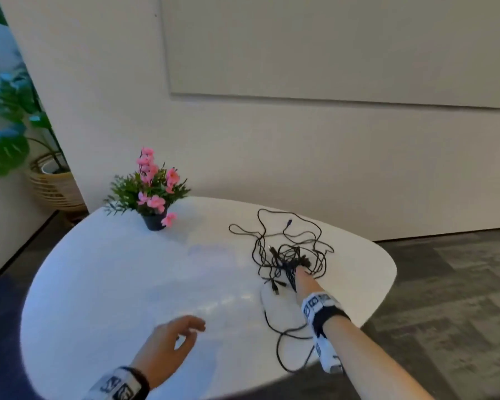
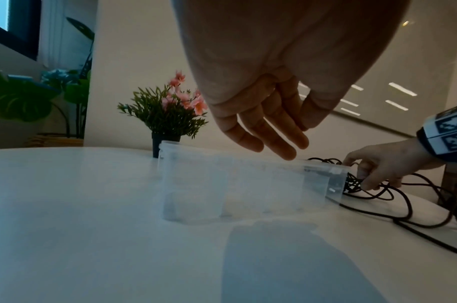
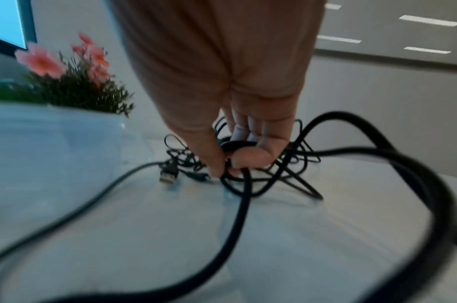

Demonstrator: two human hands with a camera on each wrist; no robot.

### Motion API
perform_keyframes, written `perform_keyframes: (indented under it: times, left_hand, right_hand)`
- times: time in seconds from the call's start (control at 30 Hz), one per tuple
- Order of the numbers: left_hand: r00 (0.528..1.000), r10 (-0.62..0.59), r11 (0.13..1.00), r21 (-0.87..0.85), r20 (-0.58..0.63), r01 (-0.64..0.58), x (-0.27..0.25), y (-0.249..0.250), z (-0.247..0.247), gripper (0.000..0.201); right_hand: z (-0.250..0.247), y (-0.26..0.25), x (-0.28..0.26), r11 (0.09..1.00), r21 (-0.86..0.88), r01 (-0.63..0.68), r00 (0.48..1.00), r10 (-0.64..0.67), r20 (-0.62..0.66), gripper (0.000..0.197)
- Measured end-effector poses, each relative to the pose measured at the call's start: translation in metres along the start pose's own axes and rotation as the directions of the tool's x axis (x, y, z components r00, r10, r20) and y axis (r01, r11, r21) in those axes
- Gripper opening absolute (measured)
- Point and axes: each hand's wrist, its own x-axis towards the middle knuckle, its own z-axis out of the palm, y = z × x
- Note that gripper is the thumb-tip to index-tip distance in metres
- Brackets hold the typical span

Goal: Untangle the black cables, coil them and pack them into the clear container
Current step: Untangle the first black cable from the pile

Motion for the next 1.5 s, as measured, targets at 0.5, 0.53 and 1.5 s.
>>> perform_keyframes:
  times: [0.5,0.53,1.5]
  left_hand:
    - [0.978,0.174,0.984,0.062,-0.114,-0.168,0.003,0.104,0.002,0.055]
    - [0.968,0.172,0.985,0.007,-0.180,-0.174,0.008,0.114,0.003,0.069]
    - [0.924,0.128,0.968,-0.157,-0.361,-0.195,0.032,0.097,-0.003,0.007]
  right_hand:
    - [-0.124,-0.050,-0.141,0.300,0.908,0.293,0.950,-0.200,-0.241,0.012]
    - [-0.126,-0.051,-0.150,0.251,0.919,0.304,0.938,-0.246,-0.243,0.012]
    - [-0.156,-0.039,-0.103,0.166,0.920,0.354,0.935,-0.044,-0.352,0.041]
